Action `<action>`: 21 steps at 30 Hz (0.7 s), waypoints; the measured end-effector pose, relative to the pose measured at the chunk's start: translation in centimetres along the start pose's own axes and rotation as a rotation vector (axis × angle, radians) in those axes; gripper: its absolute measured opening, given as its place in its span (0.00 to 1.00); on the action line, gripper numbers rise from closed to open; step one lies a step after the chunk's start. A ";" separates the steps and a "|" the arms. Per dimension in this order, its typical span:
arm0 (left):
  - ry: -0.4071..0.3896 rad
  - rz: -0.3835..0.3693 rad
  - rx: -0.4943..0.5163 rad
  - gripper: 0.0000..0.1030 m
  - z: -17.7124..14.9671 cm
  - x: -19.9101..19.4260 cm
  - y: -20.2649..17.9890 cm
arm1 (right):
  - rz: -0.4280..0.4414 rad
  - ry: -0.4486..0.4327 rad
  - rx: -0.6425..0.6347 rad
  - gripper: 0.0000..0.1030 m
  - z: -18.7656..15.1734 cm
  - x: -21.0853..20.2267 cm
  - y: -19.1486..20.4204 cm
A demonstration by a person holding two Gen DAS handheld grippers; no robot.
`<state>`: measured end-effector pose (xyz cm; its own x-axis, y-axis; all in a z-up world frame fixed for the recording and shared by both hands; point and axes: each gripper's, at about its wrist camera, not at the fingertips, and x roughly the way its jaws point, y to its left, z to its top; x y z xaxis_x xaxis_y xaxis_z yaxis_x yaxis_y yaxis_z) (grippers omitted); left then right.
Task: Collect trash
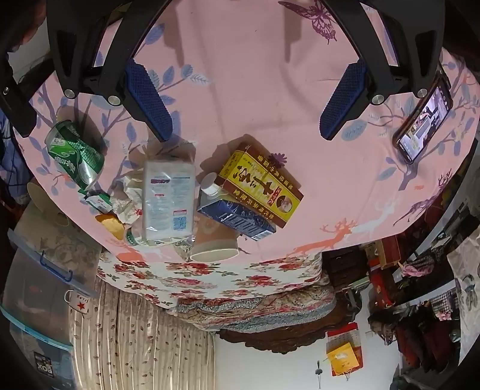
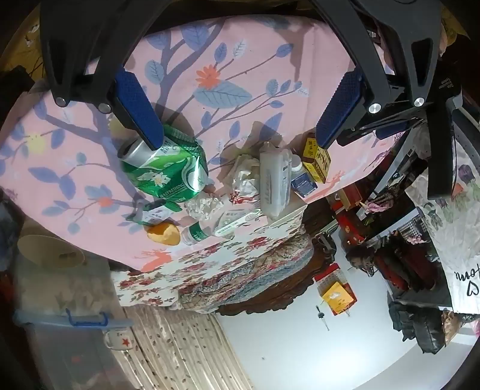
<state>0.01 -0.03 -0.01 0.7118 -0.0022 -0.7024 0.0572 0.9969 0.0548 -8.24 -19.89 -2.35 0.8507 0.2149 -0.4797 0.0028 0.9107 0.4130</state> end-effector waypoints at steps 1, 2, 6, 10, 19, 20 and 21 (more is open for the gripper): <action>-0.001 -0.004 0.004 0.91 0.0 0.0 0.0 | -0.003 -0.002 0.001 0.97 0.0 -0.1 -0.1; -0.003 -0.005 0.007 0.91 0.0 -0.1 -0.1 | -0.006 -0.003 0.001 0.97 0.0 -0.3 -0.2; -0.011 -0.008 -0.006 0.91 -0.4 0.0 0.4 | 0.010 0.012 -0.050 0.97 -0.3 0.2 1.6; -0.018 -0.059 -0.023 0.91 -0.6 -0.3 1.0 | 0.026 0.021 -0.060 0.97 0.3 0.6 1.2; -0.024 -0.284 0.021 0.91 0.8 -0.1 -0.1 | -0.095 0.044 -0.161 0.68 0.7 1.4 -0.7; -0.033 -0.294 0.039 0.91 1.5 0.2 -0.8 | -0.117 0.054 -0.193 0.66 0.5 1.7 -1.0; -0.035 -0.308 0.058 0.91 2.2 0.5 -1.5 | -0.138 0.057 -0.215 0.65 0.4 1.9 -1.3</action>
<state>1.83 -1.69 1.07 0.6785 -0.3068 -0.6674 0.3126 0.9428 -0.1156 -6.46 -20.80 -3.48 0.8189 0.0976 -0.5656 -0.0003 0.9855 0.1697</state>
